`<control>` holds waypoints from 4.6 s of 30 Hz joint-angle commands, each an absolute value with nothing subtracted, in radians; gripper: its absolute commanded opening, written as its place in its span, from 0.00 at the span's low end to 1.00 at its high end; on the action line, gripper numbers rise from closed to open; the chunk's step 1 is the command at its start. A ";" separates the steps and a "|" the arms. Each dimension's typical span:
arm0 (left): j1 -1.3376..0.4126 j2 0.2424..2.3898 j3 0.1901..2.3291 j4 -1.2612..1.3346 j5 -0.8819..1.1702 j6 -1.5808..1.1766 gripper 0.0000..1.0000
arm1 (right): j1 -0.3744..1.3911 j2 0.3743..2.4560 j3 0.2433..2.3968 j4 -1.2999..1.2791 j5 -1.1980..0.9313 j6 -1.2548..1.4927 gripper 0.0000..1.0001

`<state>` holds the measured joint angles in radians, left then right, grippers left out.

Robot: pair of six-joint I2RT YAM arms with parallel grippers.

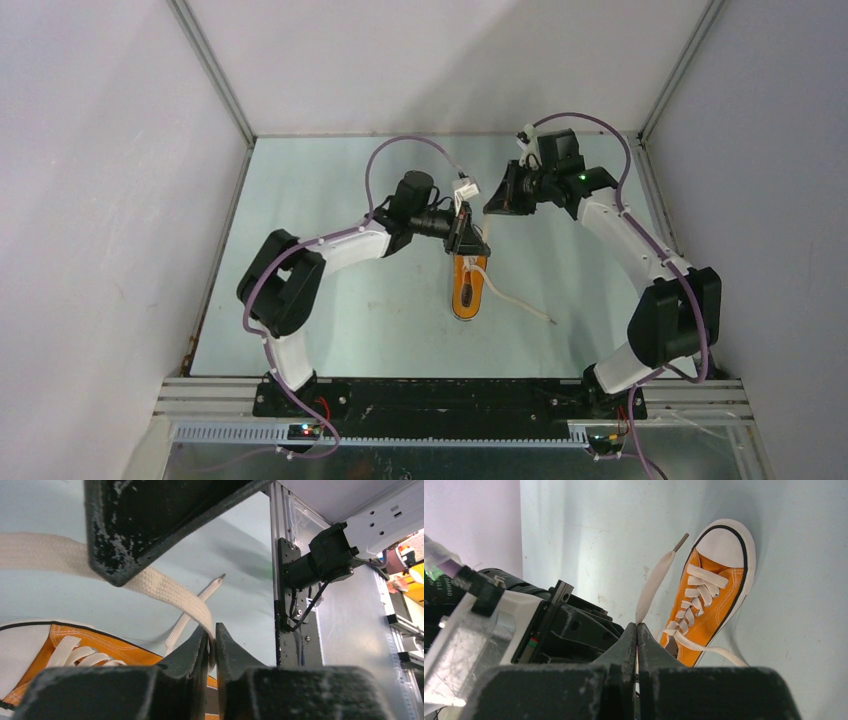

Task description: Tie the shoes

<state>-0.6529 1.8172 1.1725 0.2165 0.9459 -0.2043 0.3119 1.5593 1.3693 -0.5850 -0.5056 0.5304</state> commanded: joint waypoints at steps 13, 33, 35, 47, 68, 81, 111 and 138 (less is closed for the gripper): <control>-0.555 1.811 1.105 0.339 1.014 -0.350 0.00 | 0.156 1.517 1.332 -0.775 -0.506 -0.193 0.68; -0.560 1.821 1.101 0.249 0.993 -0.303 0.00 | 0.402 1.406 0.770 -0.690 -0.087 -0.842 0.54; -0.562 1.820 1.103 0.242 0.990 -0.299 0.00 | 0.413 1.424 0.759 -0.652 -0.067 -0.819 0.52; -0.564 1.828 1.146 0.183 0.988 -0.285 0.00 | 0.417 1.530 0.768 -0.602 -0.056 -0.780 0.44; -0.565 1.814 1.154 0.145 0.990 -0.265 0.00 | 0.507 1.541 0.736 -0.568 -0.005 -0.770 0.53; -0.573 1.840 1.224 -0.051 1.000 -0.038 0.06 | 0.488 1.369 1.070 -0.805 -0.221 -0.674 0.00; -0.624 1.850 1.209 0.226 0.917 -0.099 0.38 | 0.479 1.475 1.452 -0.746 -0.646 -0.207 0.00; -0.633 1.752 1.029 0.522 0.796 -0.235 0.58 | 0.405 1.534 1.470 -0.612 -0.714 0.124 0.00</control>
<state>-0.6308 1.8107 1.0420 0.4026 0.8452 -0.1612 0.4179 1.5368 1.4204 -0.6643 -0.6746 0.0624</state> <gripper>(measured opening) 0.598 0.007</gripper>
